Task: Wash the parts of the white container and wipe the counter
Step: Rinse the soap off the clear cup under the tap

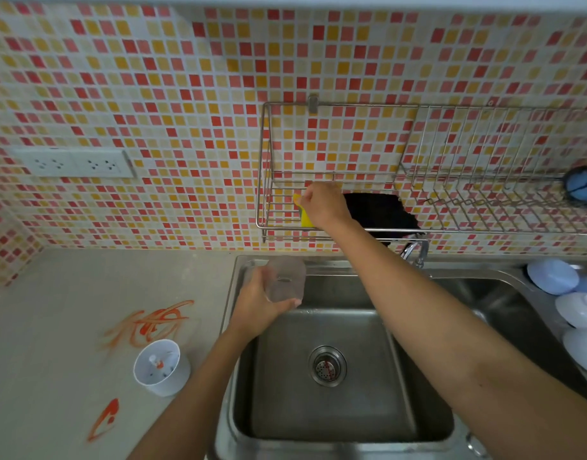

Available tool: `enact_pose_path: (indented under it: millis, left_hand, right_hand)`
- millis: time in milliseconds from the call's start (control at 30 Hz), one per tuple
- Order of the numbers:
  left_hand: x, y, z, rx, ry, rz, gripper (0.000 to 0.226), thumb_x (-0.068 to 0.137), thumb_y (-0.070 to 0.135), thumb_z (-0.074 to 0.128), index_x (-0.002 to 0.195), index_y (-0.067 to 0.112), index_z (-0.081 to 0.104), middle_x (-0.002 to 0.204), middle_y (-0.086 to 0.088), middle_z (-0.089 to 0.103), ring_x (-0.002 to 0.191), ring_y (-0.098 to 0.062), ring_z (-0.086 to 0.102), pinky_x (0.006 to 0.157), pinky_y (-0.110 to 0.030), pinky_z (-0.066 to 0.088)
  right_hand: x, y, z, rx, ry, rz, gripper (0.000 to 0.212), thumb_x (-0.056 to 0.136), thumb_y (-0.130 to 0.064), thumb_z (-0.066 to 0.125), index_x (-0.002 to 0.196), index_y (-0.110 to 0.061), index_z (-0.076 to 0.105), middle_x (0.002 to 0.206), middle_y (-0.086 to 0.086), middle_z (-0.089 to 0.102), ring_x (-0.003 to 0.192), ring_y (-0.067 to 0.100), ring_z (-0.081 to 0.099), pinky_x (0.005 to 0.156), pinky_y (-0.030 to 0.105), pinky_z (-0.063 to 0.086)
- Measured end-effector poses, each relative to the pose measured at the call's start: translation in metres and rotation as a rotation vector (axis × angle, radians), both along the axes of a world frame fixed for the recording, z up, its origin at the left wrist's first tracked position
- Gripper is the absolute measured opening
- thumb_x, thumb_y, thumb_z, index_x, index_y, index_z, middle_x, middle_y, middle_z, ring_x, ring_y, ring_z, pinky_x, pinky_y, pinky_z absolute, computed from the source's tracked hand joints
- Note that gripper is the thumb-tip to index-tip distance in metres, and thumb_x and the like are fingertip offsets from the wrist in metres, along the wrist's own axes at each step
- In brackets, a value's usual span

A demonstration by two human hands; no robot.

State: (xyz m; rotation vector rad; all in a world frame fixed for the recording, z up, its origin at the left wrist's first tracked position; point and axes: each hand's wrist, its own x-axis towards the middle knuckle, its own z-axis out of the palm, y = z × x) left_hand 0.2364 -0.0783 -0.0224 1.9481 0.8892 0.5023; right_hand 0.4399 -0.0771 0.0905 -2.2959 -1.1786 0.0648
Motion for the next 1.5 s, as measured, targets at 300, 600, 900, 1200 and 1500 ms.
enact_pose_path:
  millis: [300,600,900,1200,1500]
  left_hand:
    - [0.021,-0.017,-0.003,0.068,-0.037,-0.055,0.086,0.066,0.033,0.087,0.135,0.030,0.035,0.121,0.019,0.047,0.115,-0.007,0.051,0.094,-0.030,0.048]
    - [0.106,-0.071,-0.024,-0.079,0.038,-0.141,0.086,0.053,0.029,0.093,0.123,0.024,0.045,0.116,0.015,0.059,0.109,-0.006,0.060,0.094,-0.030,0.051]
    - [0.178,-0.098,-0.034,-0.131,0.107,-0.158,0.075,0.059,0.017,0.091,0.115,0.027,0.043,0.106,0.020,0.057,0.098,0.003,0.057,0.074,-0.003,0.040]
    - [0.207,-0.103,-0.036,-0.122,0.148,-0.161,0.083,0.062,0.025,0.090,0.129,0.025,0.042,0.124,0.009,0.056,0.113,-0.011,0.053,0.093,-0.026,0.045]
    - [0.214,-0.103,-0.036,-0.126,0.125,-0.146,0.077,0.065,0.022,0.088,0.123,0.034,0.040,0.108,0.021,0.054,0.096,0.003,0.054,0.067,-0.006,0.041]
  right_hand:
    - [-0.017,-0.112,-0.015,0.539,-0.182,0.046,0.021,0.091,-0.023,0.055,0.094,-0.010,0.072,0.089,0.001,0.068,0.080,0.012,0.061,0.068,0.023,0.051]
    - [0.077,-0.256,-0.146,0.298,0.118,-0.369,0.007,0.091,-0.013,0.063,0.090,-0.012,0.070,0.078,0.006,0.070,0.069,0.021,0.065,0.064,0.026,0.047]
    - [0.168,-0.237,-0.197,-0.006,0.477,-0.248,0.042,0.097,-0.021,0.053,0.137,-0.022,0.044,0.112,0.003,0.063,0.100,0.023,0.062,0.085,0.034,0.049]
    - [0.176,-0.218,-0.220,-0.020,0.432,-0.176,0.035,0.101,-0.015,0.044,0.134,-0.014,0.055,0.114,0.016,0.067,0.097,0.027,0.065,0.089,0.037,0.052]
    - [0.174,-0.210,-0.230,-0.015,0.389,-0.122,0.025,0.097,-0.011,0.053,0.119,-0.016,0.064,0.100,0.010,0.069,0.085,0.019,0.062,0.083,0.036,0.054]
